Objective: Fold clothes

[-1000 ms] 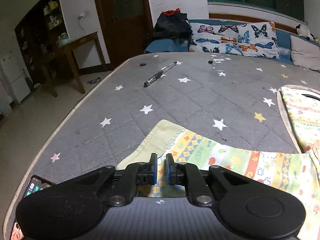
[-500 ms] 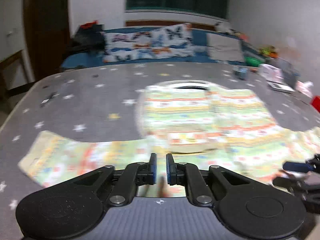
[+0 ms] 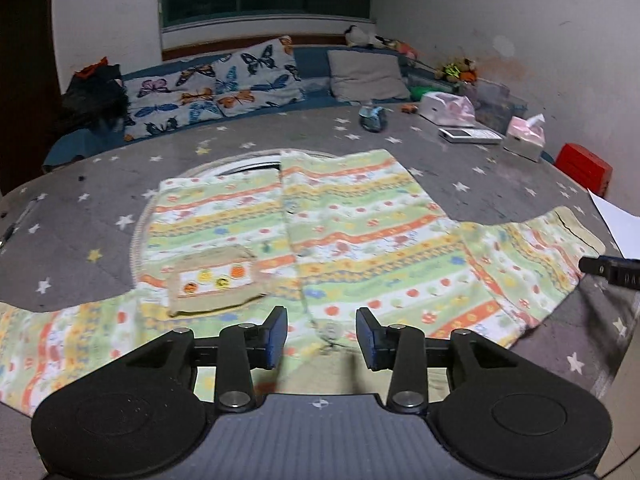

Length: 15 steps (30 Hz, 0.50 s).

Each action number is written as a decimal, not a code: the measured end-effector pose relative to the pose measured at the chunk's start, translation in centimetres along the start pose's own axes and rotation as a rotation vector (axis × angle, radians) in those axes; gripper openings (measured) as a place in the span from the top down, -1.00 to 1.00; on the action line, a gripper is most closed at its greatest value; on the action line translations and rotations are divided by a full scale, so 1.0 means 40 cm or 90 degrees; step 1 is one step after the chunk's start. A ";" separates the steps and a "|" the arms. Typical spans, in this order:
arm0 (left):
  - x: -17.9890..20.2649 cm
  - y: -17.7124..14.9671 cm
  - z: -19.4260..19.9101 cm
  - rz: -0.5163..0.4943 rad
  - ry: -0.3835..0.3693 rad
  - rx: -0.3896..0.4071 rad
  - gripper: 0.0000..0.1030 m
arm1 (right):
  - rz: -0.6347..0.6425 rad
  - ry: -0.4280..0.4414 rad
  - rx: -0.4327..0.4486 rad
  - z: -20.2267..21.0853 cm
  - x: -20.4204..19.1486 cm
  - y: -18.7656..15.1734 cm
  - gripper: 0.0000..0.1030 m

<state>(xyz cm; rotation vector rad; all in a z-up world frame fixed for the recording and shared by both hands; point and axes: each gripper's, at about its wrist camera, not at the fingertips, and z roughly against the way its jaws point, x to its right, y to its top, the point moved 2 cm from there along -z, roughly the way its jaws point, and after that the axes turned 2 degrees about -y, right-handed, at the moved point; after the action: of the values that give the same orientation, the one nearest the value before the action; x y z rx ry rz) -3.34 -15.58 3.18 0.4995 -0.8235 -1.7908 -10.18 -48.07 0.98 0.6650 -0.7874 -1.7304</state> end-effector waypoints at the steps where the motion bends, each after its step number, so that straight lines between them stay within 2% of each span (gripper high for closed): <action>1: 0.004 -0.001 -0.005 -0.001 -0.001 -0.003 0.20 | -0.012 -0.009 -0.001 -0.006 0.017 0.000 0.24; 5: 0.013 -0.006 -0.019 -0.002 -0.005 -0.018 0.20 | -0.035 -0.041 -0.003 -0.022 0.061 0.004 0.22; 6: 0.015 -0.006 -0.019 -0.004 -0.004 -0.018 0.18 | -0.040 -0.049 -0.003 -0.027 0.068 0.005 0.15; 7: 0.018 -0.007 -0.019 -0.007 -0.001 -0.018 0.04 | -0.046 -0.057 -0.004 -0.033 0.074 0.006 0.05; 8: 0.020 -0.008 -0.018 -0.010 0.001 -0.017 -0.05 | -0.052 -0.064 -0.004 -0.039 0.081 0.007 0.03; 15: 0.040 -0.004 -0.021 -0.022 0.000 -0.020 -0.08 | -0.067 -0.096 0.002 -0.069 0.111 0.025 0.00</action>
<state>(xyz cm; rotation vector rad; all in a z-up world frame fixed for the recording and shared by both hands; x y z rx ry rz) -3.44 -17.27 2.57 0.4957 -0.7901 -1.8330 -8.70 -53.03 -0.21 0.5923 -0.8726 -1.8915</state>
